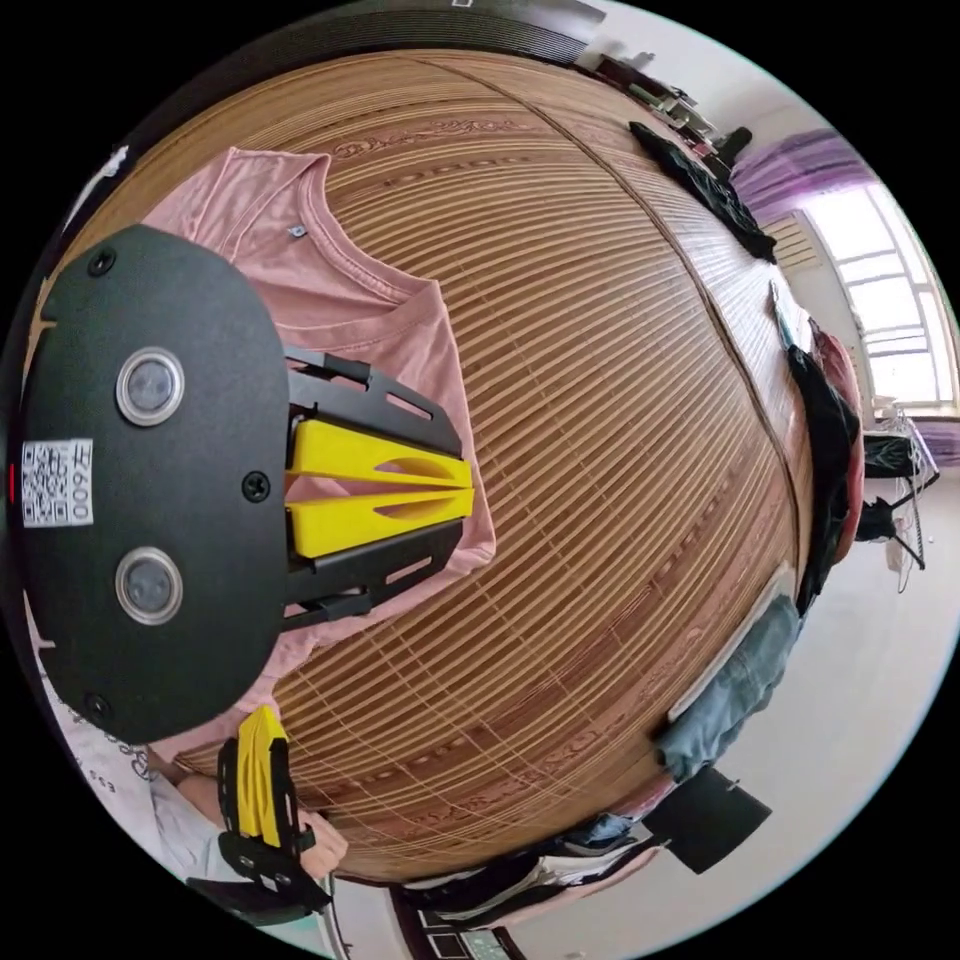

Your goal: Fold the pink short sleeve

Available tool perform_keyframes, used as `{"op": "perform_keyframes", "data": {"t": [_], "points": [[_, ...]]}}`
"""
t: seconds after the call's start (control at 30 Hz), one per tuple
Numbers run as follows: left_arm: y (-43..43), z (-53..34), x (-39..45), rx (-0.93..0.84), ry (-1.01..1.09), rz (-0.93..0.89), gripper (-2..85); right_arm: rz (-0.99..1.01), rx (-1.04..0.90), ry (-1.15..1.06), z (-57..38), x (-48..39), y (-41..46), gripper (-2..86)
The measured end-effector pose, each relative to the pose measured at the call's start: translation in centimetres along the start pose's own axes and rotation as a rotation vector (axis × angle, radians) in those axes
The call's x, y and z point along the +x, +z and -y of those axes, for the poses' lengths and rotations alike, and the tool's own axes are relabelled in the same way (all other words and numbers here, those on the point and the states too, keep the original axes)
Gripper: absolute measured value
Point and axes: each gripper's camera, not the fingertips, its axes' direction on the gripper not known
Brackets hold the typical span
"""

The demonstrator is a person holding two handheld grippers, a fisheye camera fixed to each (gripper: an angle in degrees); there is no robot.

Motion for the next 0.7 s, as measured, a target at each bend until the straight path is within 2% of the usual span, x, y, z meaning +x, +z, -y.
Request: {"op": "perform_keyframes", "data": {"t": [0.13,0.2,0.3,0.33,0.37,0.43,0.47,0.57,0.7], "points": [[-0.2,1.0,-3.7,0.043,0.017,-0.001,1.1,-0.041,-0.01,0.006,0.4,-0.2,0.3,-0.8],[-1.0,0.8,-5.9,0.055,-0.03,-0.058,1.5,-0.048,-0.009,0.004,0.5,-0.4,0.3,-0.8],[-3.8,-0.5,-10.4,0.158,-0.132,-0.222,3.1,-0.042,-0.006,0.009,0.6,-0.4,0.1,-0.8],[-4.8,-1.0,-11.7,0.201,-0.144,-0.328,4.4,-0.04,-0.005,0.012,0.6,-0.4,0.1,-0.8],[-5.1,-1.0,-12.4,0.205,-0.128,-0.438,6.0,-0.041,-0.005,0.01,0.6,-0.5,0.0,-0.8],[-4.0,-0.1,-12.2,0.141,-0.096,-0.523,7.3,-0.048,-0.007,0.005,0.8,-0.8,-0.1,-0.8],[-3.0,0.6,-11.6,0.084,-0.088,-0.483,8.4,-0.051,-0.007,0.003,0.8,-1.0,-0.2,-0.8],[-1.7,1.1,-11.0,0.082,-0.106,-0.391,8.7,-0.039,-0.004,0.012,0.9,-0.9,-0.4,-0.8],[-2.2,1.5,-9.9,0.076,-0.042,-0.277,3.4,-0.036,-0.005,0.013,1.1,-1.2,-0.7,-0.8]]}}
